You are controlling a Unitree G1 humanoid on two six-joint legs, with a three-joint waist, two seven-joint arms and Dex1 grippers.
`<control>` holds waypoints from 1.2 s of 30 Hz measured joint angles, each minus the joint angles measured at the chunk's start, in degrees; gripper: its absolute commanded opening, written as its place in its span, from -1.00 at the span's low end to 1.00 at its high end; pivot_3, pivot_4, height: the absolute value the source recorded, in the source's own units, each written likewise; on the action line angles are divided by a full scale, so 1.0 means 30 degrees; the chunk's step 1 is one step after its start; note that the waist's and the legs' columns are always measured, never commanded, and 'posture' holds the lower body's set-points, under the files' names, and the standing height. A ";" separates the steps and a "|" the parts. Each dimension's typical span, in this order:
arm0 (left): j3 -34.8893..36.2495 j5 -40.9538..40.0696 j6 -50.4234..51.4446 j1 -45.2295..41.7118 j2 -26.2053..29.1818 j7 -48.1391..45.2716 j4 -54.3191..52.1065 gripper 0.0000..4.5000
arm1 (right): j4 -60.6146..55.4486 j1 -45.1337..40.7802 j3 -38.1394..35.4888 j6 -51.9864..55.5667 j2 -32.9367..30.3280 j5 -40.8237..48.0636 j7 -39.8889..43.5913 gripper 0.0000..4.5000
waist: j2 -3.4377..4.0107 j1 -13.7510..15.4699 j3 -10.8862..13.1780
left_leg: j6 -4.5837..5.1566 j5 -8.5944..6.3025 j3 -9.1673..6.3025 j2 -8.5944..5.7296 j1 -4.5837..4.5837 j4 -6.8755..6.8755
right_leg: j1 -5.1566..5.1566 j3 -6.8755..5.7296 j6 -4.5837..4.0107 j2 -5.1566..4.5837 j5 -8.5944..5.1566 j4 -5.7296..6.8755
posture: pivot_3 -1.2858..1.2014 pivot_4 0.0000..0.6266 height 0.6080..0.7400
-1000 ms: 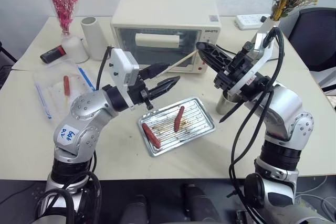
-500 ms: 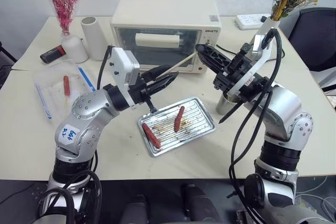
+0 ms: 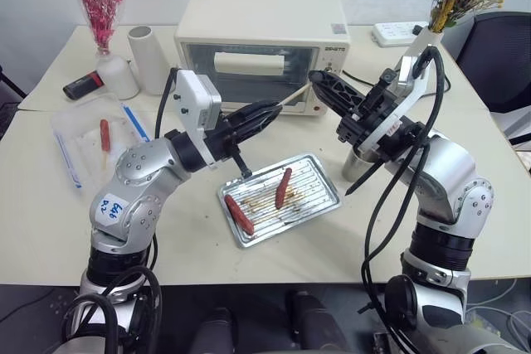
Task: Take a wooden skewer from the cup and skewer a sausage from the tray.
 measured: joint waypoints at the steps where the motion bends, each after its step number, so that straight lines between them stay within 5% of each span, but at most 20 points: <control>1: -0.0002 0.0066 0.0002 0.0016 0.0119 -0.0038 0.0000 -1.00 | 0.0000 -0.0001 -0.0003 -0.0001 0.0005 0.0000 0.0023 -0.67 | 0.0000 -0.0005 0.0000 | 0.0001 -0.0001 0.0001 0.0001 0.0000 -0.0002 | 0.0000 0.0000 0.0000 0.0002 0.0000 -0.0001 | 0.03 -0.52 1.00; 6: 0.0223 0.0171 0.0050 0.0456 0.1022 -0.0206 -0.0004 -1.00 | 0.0002 -0.0001 -0.0051 0.0105 -0.0268 0.0001 0.0225 0.04 | 0.0000 -0.0009 0.0000 | 0.0001 -0.0001 0.0000 0.0010 0.0001 -0.0009 | 0.0000 -0.0004 -0.0001 0.0004 0.0000 -0.0004 | 0.03 -0.52 1.00; 10: 0.1184 -0.0068 0.0516 0.1248 0.2288 -0.0376 -0.0427 -1.00 | 0.0221 -0.0025 0.0420 0.0998 -0.2744 0.0032 0.0965 0.55 | 0.0004 -0.0013 0.0003 | 0.0013 -0.0008 0.0004 0.0009 -0.0008 -0.0011 | -0.0001 -0.0002 -0.0001 -0.0010 -0.0001 -0.0031 | 0.03 -0.52 1.00; 14: 0.3092 -0.0964 0.1488 0.2809 0.4380 -0.1001 -0.1379 -1.00 | 0.0840 -0.0192 0.1703 0.2395 -0.6597 -0.1059 0.2690 0.55 | 0.0006 -0.0052 0.0004 | 0.0038 -0.0022 0.0019 0.0025 -0.0007 -0.0029 | -0.0004 -0.0003 -0.0018 0.0003 -0.0011 -0.0069 | 0.03 -0.52 1.00; 18: 0.5467 -0.2625 0.2886 0.5062 0.6701 -0.2211 -0.2674 -1.00 | 0.0618 -0.0378 0.4289 0.3988 -0.8969 -0.5544 0.5647 0.55 | 0.0003 -0.0024 0.0005 | 0.0046 -0.0028 0.0019 0.0077 -0.0001 -0.0033 | -0.0013 -0.0032 -0.0054 0.0043 -0.0030 -0.0076 | 0.03 -0.52 1.00; 24: 0.8828 -0.5189 0.4712 0.8449 0.9365 -0.4077 -0.4228 -1.00 | -0.0706 0.1334 0.7451 0.5647 -0.9066 -0.8188 0.5312 0.55 | -0.0002 0.0035 0.0006 | 0.0033 -0.0038 0.0006 0.0094 -0.0010 -0.0037 | -0.0021 -0.0069 -0.0100 0.0023 -0.0056 -0.0082 | 0.03 -0.52 1.00; 36: 0.9718 -0.6285 0.5205 0.8722 0.9701 -0.3497 -0.4954 -1.00 | -0.2642 0.2181 0.9591 0.5907 -0.7716 -1.3528 0.4845 0.55 | -0.0002 0.0000 0.0008 | 0.0028 -0.0039 0.0024 0.0090 -0.0016 -0.0031 | -0.0018 -0.0069 -0.0112 0.0031 -0.0038 -0.0127 | 0.03 -0.52 1.00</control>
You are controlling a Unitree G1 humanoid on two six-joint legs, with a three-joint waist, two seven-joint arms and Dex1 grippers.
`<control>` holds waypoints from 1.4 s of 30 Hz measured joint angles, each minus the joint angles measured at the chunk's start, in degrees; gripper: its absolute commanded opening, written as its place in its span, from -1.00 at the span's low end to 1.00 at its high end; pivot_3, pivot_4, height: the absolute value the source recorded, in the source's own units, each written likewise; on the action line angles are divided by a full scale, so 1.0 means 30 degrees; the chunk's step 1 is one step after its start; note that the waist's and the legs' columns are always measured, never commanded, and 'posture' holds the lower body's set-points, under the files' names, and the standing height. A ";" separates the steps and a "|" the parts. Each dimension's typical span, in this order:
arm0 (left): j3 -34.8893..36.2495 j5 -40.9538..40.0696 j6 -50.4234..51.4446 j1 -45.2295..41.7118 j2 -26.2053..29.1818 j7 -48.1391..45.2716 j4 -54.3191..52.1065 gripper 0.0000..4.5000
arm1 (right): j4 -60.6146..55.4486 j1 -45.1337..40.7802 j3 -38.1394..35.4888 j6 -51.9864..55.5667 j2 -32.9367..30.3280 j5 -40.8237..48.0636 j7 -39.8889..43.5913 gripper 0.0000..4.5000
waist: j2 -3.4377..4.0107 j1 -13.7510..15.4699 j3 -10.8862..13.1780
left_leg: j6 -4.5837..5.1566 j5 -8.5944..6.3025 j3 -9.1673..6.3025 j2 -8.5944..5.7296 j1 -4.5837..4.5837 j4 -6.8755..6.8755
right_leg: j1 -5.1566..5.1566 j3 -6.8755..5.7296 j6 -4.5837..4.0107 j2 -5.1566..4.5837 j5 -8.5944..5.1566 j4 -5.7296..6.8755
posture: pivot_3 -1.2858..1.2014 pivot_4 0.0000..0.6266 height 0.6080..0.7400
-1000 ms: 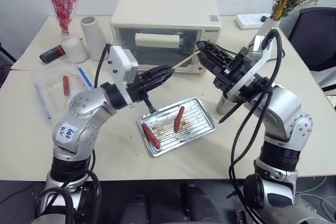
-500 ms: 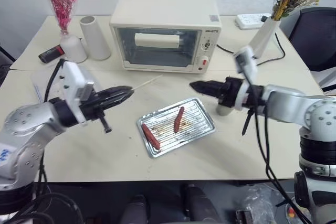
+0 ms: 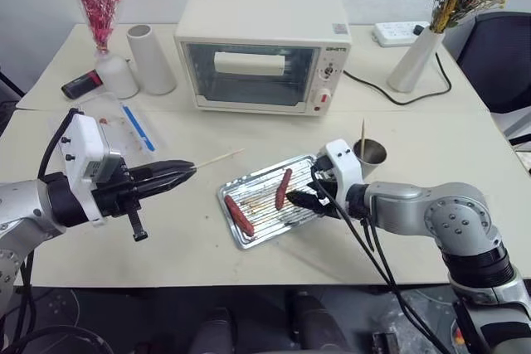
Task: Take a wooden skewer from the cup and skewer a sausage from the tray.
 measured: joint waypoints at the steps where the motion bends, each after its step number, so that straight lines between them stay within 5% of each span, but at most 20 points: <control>1: -0.0027 0.0003 -0.0002 -0.0005 0.0000 0.0009 0.0000 -1.00 | 0.0002 -0.0001 0.0032 -0.0018 0.0285 -0.0525 0.0011 0.55 | 0.0000 -0.0023 0.0000 | -0.0004 -0.0003 0.0005 0.0005 0.0002 -0.0001 | -0.0002 0.0000 0.0001 0.0006 0.0001 0.0005 | 0.03 -0.52 1.00; 8: -0.0488 0.0062 -0.0195 -0.0175 0.0001 0.0152 0.0015 -1.00 | 0.0043 -0.0041 0.0187 0.0157 0.1942 -0.2828 0.0928 0.55 | 0.0000 -0.0011 0.0000 | -0.0011 -0.0007 -0.0002 0.0017 0.0003 -0.0005 | -0.0007 -0.0018 -0.0003 0.0018 0.0000 0.0017 | 0.03 -0.52 1.00; 30: -0.0760 0.0463 -0.0775 -0.0477 0.0363 0.0143 0.0206 -1.00 | -0.0066 -0.0260 0.3739 -0.1476 0.2277 -1.1298 0.7036 0.55 | -0.0002 -0.0020 -0.0002 | -0.0017 -0.0010 -0.0001 0.0007 0.0026 0.0001 | -0.0004 -0.0041 -0.0011 0.0017 -0.0004 0.0057 | 0.03 -0.52 1.00; 36: -0.0927 0.0744 -0.0997 -0.0697 0.0362 0.0130 0.0417 -1.00 | -0.0308 -0.0018 0.4684 -0.3053 0.0802 -1.3764 0.9161 -0.13 | -0.0007 -0.0004 -0.0004 | -0.0016 -0.0009 -0.0007 -0.0097 0.0033 0.0003 | -0.0001 -0.0042 -0.0010 0.0002 -0.0003 0.0065 | 0.03 -0.52 1.00; 42: -0.1368 0.0862 -0.1306 -0.0785 0.0354 0.0119 0.0742 -1.00 | -0.0305 0.0157 0.4578 -0.3117 0.1131 -1.4724 0.9996 -0.13 | -0.0007 -0.0018 -0.0004 | -0.0017 -0.0009 -0.0009 -0.0098 0.0055 0.0003 | -0.0001 -0.0037 -0.0010 0.0004 -0.0003 0.0106 | 0.03 -0.52 1.00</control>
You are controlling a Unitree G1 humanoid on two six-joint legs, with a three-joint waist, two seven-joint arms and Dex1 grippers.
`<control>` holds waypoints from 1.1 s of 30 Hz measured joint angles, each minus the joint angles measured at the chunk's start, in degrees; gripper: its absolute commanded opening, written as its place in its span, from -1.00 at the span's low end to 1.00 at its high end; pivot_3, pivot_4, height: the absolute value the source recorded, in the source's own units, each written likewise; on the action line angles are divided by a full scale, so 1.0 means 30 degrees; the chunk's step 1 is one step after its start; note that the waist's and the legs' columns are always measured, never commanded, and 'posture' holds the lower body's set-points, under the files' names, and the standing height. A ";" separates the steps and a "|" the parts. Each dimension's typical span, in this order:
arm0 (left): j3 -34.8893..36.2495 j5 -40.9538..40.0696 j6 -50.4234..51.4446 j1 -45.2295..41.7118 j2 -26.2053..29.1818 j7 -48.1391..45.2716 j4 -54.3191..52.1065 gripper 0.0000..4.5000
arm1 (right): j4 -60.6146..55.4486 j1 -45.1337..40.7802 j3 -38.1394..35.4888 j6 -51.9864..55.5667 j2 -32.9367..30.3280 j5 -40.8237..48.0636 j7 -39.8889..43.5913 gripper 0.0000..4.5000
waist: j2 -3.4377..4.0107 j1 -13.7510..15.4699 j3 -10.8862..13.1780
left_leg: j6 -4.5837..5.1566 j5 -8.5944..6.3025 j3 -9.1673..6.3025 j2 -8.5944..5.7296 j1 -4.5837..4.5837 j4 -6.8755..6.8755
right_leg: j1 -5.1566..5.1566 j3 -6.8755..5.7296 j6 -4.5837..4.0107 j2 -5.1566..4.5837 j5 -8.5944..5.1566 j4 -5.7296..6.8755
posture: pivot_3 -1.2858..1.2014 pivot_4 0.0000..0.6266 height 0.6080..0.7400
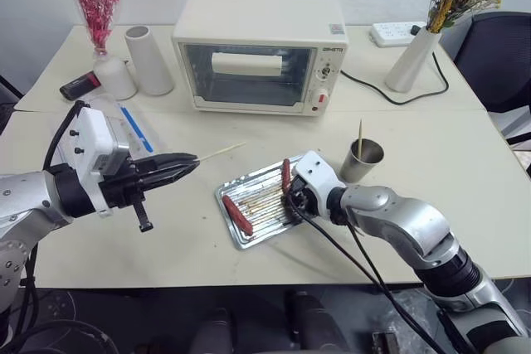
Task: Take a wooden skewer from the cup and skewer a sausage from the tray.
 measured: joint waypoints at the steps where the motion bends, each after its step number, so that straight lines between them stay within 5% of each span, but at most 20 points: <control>1: -0.0011 0.0012 -0.0082 0.0001 0.0000 -0.0003 0.0001 -1.00 | 0.0000 0.0016 -0.0026 0.0010 0.0050 -0.0090 0.0064 -0.13 | 0.0000 -0.0003 0.0000 | -0.0001 0.0000 0.0001 0.0000 0.0001 0.0000 | 0.0000 0.0002 0.0000 -0.0001 0.0000 0.0003 | 0.03 -0.52 1.00; 6: -0.0168 0.0097 -0.0302 0.0000 0.0000 -0.0031 0.0087 -1.00 | -0.0024 0.0311 -0.0114 -0.0295 0.0133 -0.0827 0.0720 -0.13 | -0.0003 0.0003 -0.0002 | -0.0001 0.0000 0.0001 -0.0009 0.0010 0.0001 | 0.0008 0.0003 0.0000 -0.0007 0.0000 0.0005 | 0.03 -0.52 1.00; 12: -0.0678 0.0416 -0.0563 -0.0019 -0.0044 -0.0066 0.0108 -1.00 | -0.0207 0.0533 -0.0205 -0.0343 0.0085 -0.1175 0.1558 -0.81 | -0.0005 0.0016 -0.0003 | -0.0002 0.0001 -0.0002 -0.0024 0.0010 0.0005 | 0.0010 0.0003 0.0001 -0.0022 0.0001 0.0013 | 0.03 -0.52 1.00; 20: -0.0905 0.0620 -0.0866 -0.0339 -0.0133 -0.0152 0.0211 -1.00 | -0.0440 0.0674 -0.0489 -0.0863 -0.1731 -0.1587 0.3547 -0.81 | -0.0006 0.0047 -0.0003 | -0.0002 0.0001 -0.0005 -0.0044 0.0009 0.0011 | 0.0017 0.0001 0.0005 -0.0031 0.0002 0.0016 | 0.03 -0.52 1.00; 24: -0.0943 0.0660 -0.0945 -0.0411 -0.0164 -0.0201 0.0369 -1.00 | -0.0808 0.0886 -0.0788 -0.2808 -0.5038 -0.1836 0.6734 -0.81 | -0.0010 0.0077 0.0001 | -0.0001 0.0000 -0.0002 -0.0058 0.0007 0.0014 | 0.0026 -0.0002 0.0010 -0.0038 0.0004 -0.0002 | 0.03 -0.52 1.00; 30: -0.1501 0.0760 -0.1052 -0.0781 -0.0384 -0.0339 0.0804 -1.00 | 0.0340 0.0870 -0.1024 -0.6440 -0.7308 -0.2936 1.0620 -0.09 | -0.0017 -0.0008 0.0003 | 0.0000 0.0001 0.0009 -0.0045 0.0035 0.0017 | 0.0034 0.0006 0.0011 -0.0009 0.0005 0.0026 | 0.03 -0.52 1.00; 33: -0.1659 0.0791 -0.1103 -0.0826 -0.0413 -0.0359 0.0807 -1.00 | 0.1001 0.0695 -0.0888 -0.7310 -0.7159 -0.3429 1.1471 -0.09 | -0.0019 -0.0001 0.0003 | -0.0001 0.0003 0.0008 -0.0044 0.0045 0.0021 | 0.0033 0.0011 0.0009 -0.0006 0.0004 0.0047 | 0.03 -0.52 1.00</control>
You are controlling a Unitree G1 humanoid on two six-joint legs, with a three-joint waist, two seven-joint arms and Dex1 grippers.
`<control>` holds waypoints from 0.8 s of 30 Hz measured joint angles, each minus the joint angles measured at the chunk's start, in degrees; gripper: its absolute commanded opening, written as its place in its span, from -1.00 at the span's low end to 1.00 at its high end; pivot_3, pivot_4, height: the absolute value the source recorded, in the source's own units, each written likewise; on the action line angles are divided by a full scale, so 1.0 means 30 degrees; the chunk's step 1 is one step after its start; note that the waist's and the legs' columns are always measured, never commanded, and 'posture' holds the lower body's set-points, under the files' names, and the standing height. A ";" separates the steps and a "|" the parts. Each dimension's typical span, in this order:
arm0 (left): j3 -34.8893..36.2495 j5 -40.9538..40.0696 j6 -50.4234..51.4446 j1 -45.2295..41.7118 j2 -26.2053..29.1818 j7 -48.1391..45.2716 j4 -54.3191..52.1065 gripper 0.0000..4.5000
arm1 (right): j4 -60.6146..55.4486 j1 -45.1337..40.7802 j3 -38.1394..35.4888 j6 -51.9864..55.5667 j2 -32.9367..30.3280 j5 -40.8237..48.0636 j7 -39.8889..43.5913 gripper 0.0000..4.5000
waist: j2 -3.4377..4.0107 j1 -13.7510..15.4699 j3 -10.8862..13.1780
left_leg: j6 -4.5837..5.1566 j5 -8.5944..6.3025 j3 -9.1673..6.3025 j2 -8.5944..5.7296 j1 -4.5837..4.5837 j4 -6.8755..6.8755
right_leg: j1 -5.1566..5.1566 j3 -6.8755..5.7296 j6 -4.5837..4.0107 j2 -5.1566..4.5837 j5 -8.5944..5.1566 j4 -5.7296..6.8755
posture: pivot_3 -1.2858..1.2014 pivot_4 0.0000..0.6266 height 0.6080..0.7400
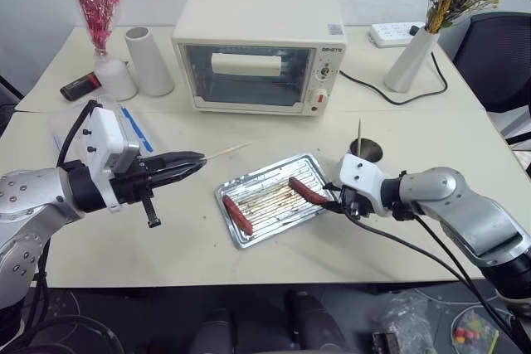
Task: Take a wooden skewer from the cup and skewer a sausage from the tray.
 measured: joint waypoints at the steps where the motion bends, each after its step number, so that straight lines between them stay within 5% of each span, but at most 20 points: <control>1: -0.0006 0.0002 -0.0001 -0.0018 -0.0003 -0.0002 0.0000 -1.00 | 0.0165 -0.0154 0.0000 -0.0160 0.0229 -0.0074 0.0198 -0.09 | 0.0000 -0.0001 0.0000 | -0.0001 0.0000 0.0001 0.0000 0.0002 0.0005 | 0.0000 0.0003 0.0000 0.0000 0.0000 0.0007 | 0.03 -0.52 1.00; 19: -0.0009 -0.0081 0.0160 -0.0317 -0.0004 0.0241 -0.0079 -1.00 | 0.3003 -0.1707 0.0859 0.0956 0.4527 -0.2204 -0.0572 -0.09 | -0.0002 0.0033 0.0001 | -0.0013 0.0007 -0.0010 -0.0014 0.0009 0.0038 | -0.0005 0.0009 -0.0008 -0.0023 -0.0004 0.0091 | 0.03 -0.52 1.00; 24: 0.0001 -0.0108 0.0199 -0.0317 -0.0003 0.0261 -0.0141 -1.00 | 0.3175 -0.1708 0.0891 0.1342 0.5037 -0.2250 -0.0609 -0.61 | -0.0002 0.0032 0.0001 | -0.0018 0.0010 -0.0008 -0.0016 0.0021 0.0040 | -0.0003 0.0010 -0.0008 -0.0024 -0.0004 0.0104 | 0.03 -0.52 1.00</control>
